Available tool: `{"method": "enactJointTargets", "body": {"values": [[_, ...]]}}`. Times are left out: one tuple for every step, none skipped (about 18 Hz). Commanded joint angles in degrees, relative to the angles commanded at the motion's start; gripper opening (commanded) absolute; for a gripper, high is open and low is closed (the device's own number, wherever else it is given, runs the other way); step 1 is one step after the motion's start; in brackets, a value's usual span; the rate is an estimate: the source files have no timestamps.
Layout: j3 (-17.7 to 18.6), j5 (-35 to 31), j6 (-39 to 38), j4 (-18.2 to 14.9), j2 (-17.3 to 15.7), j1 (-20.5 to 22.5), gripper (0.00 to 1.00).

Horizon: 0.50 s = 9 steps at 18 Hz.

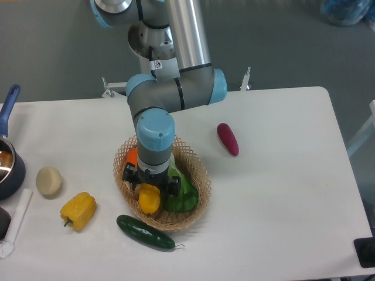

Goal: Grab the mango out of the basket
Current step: 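Lower further and close the gripper around the yellow mango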

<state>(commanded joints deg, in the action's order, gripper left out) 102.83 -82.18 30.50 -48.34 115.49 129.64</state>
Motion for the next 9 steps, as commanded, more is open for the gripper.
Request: {"method": "enactJointTargets", "body": {"values": [[0.0,0.0,0.0,0.0,0.0,0.1,1.00],[0.0,0.0,0.0,0.0,0.0,0.0,1.00],[0.0,0.0,0.0,0.0,-0.1,0.1,0.97],[0.0,0.0,0.0,0.0,-0.1,0.1,0.91],[0.1,0.0,0.0,0.0,-0.1,0.1,0.81],[0.0,0.0,0.0,0.0,-0.1,0.0,0.74],[-0.1,0.0,0.1,0.0,-0.3,0.0,0.68],[-0.2,0.0,0.1,-0.1,-0.3,0.0,0.64],[-0.3,0.0,0.2,0.0,-0.5,0.0,0.62]]}}
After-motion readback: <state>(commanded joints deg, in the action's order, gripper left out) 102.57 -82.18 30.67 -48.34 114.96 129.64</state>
